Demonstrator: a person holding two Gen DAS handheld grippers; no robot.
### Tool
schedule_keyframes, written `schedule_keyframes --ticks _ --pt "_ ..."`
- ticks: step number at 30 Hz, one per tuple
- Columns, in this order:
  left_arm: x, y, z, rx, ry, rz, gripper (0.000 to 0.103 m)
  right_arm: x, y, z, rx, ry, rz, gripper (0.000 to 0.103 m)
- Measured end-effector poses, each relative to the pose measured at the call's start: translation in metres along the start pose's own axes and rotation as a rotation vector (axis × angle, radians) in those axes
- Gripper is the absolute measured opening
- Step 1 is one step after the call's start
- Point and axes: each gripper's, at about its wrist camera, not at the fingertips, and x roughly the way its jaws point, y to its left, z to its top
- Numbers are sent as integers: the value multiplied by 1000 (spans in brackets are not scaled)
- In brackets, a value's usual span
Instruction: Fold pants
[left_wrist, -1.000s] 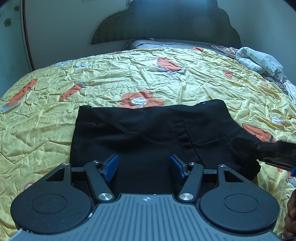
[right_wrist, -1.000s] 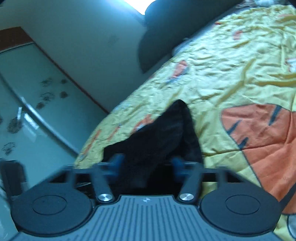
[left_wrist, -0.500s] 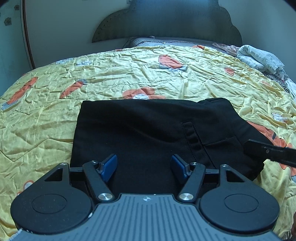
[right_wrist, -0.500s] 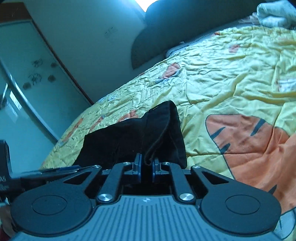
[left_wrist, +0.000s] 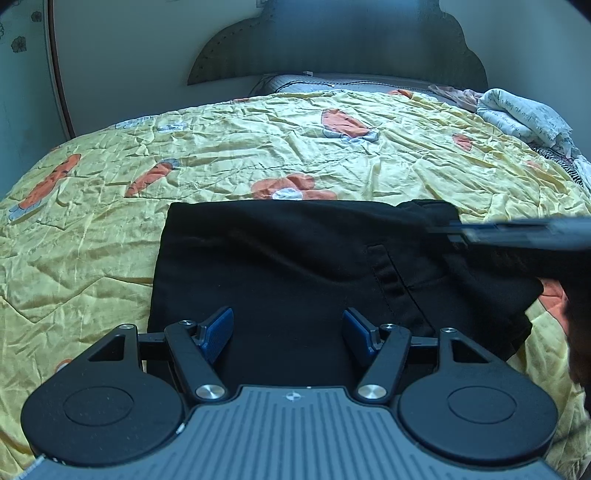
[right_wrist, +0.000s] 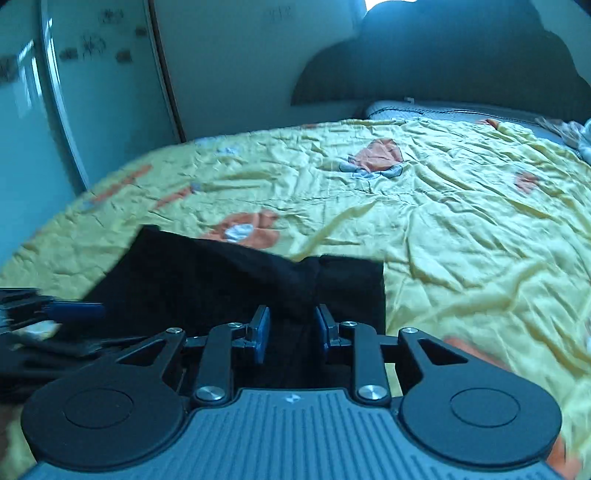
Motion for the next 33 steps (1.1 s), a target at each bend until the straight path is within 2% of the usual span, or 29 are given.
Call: schedule_keyframes --ticks 1,2,4,9,15,18,21,33 --pt "0 0 0 -1 1 2 69 5 -4 4 10 0 0 36" --pt "0 1 0 -3 1 2 69 8 -7 8 11 3 -13 50" --pt "-1 2 1 -5 0 0 69 8 -5 8 -19 4 -47 61" --pt "0 4 -1 -4 -2 7 69 -24 12 -3 -36 -83 -41 61" --pt "0 -2 -4 24 -8 7 69 -43 40 -17 -121 -94 -29 61" --pt "1 -2 -5 22 -6 8 69 -40 51 -21 -170 -67 -13 60" --pt "2 -1 -6 23 -4 8 70 -22 48 -27 -166 -19 -45 59" --pt "7 2 -6 7 14 36 80 -20 42 -37 -118 -57 -38 61"
